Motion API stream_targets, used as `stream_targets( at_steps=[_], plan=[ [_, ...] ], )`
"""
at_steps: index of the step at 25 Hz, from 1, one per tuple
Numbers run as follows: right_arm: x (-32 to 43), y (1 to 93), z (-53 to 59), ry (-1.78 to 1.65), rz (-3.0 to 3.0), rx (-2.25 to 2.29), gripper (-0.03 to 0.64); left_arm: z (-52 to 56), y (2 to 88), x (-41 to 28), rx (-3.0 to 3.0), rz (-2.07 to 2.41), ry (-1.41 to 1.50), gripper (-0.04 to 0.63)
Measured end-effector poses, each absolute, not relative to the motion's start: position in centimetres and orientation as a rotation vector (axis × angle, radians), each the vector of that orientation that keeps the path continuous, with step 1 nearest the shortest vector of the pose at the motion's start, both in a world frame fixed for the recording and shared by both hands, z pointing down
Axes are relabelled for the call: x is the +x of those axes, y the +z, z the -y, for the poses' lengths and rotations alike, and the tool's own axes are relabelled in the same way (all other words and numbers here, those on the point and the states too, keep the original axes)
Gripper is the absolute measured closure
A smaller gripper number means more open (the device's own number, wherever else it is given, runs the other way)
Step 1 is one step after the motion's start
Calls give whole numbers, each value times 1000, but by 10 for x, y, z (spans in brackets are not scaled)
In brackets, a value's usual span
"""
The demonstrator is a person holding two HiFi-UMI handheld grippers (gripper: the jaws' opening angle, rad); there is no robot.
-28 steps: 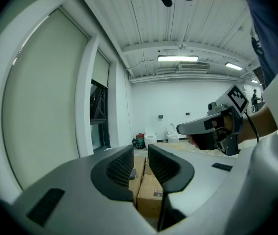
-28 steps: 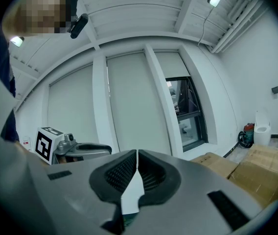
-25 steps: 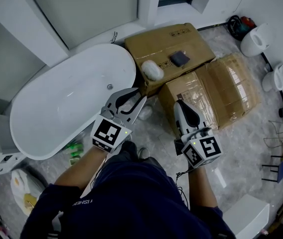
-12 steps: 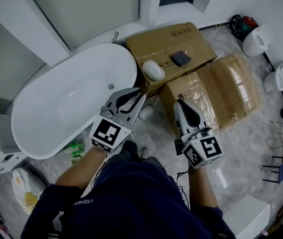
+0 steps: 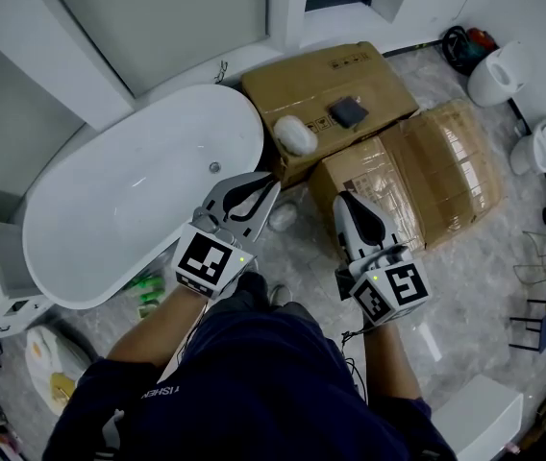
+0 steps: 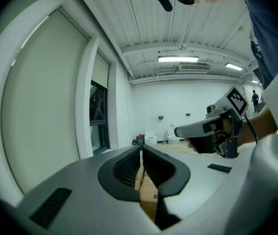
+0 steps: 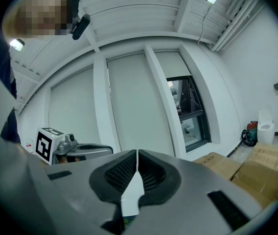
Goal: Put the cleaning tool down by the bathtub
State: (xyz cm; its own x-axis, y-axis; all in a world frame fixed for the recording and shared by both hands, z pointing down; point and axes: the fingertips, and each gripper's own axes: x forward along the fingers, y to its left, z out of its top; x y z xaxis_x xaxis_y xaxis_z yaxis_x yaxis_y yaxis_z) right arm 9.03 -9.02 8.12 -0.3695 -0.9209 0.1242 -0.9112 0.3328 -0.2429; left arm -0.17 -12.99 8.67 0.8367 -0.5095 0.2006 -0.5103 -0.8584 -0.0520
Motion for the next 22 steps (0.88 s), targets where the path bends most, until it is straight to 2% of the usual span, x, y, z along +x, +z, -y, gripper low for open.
stream_targets(
  at_steps=[22],
  plan=[
    [89, 82, 87, -414, -2564, -1699, 614, 124, 90, 2, 2990, 831, 324, 557]
  ],
)
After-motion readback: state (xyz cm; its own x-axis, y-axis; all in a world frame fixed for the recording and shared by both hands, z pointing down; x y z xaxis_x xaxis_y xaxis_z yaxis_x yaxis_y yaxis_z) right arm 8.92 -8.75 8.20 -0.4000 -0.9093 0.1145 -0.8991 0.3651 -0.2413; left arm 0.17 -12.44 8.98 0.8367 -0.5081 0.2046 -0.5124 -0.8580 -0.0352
